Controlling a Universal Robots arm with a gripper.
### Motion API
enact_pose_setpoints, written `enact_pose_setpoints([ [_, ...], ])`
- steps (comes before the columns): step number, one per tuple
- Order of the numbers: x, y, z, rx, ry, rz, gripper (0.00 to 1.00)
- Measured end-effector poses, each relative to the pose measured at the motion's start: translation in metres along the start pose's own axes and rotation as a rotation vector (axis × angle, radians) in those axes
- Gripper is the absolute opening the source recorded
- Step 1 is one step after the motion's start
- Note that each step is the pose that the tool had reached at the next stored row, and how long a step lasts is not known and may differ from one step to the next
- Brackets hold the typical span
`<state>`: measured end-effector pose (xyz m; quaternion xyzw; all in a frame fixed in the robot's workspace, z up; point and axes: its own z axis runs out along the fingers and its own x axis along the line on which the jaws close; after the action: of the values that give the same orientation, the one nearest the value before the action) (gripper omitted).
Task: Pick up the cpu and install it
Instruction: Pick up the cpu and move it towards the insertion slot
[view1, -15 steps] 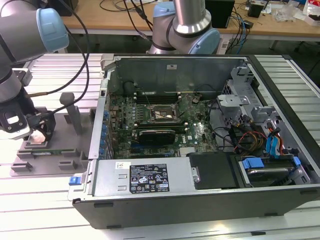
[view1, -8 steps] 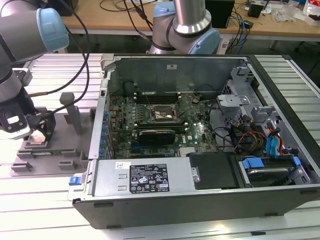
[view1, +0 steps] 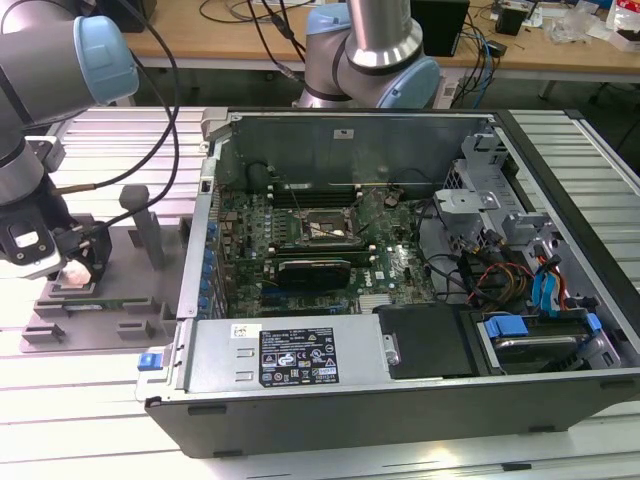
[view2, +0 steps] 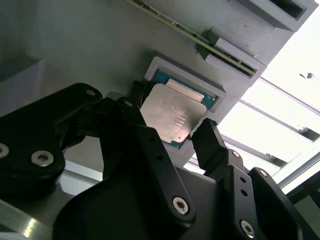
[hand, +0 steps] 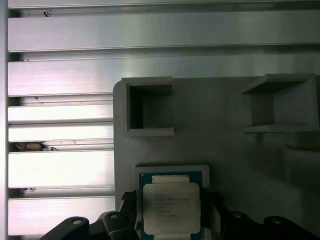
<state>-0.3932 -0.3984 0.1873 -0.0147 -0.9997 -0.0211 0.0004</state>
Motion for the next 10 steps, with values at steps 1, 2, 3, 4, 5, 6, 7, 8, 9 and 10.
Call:
enact_pose_setpoints([
  [1, -0.0001, 0.0, 0.0, 0.0001, 0.0001, 0.0, 0.66],
  [2, -0.0001, 0.0, 0.0, 0.0, 0.0, 0.0, 0.66],
  [3, -0.0001, 0.0, 0.0, 0.0, 0.0001, 0.0, 0.65],
  [4, -0.0002, 0.0, -0.0001, 0.0001, 0.0001, 0.0, 0.58],
  [5, -0.0002, 0.0, -0.0001, 0.0001, 0.0002, 0.0, 0.55],
  [6, -0.0002, 0.0, -0.0001, 0.0001, 0.0001, 0.0, 0.55],
  [7, -0.0003, 0.0, 0.0, 0.0, 0.0001, 0.0, 0.55],
  [8, -0.0004, 0.0001, -0.0005, 0.0, 0.0001, 0.0, 0.55],
  [9, -0.0004, 0.0001, -0.0016, -0.0001, 0.0, 0.0, 0.55],
  [10, -0.0004, 0.0001, -0.0027, 0.0, 0.0, 0.0, 0.55],
])
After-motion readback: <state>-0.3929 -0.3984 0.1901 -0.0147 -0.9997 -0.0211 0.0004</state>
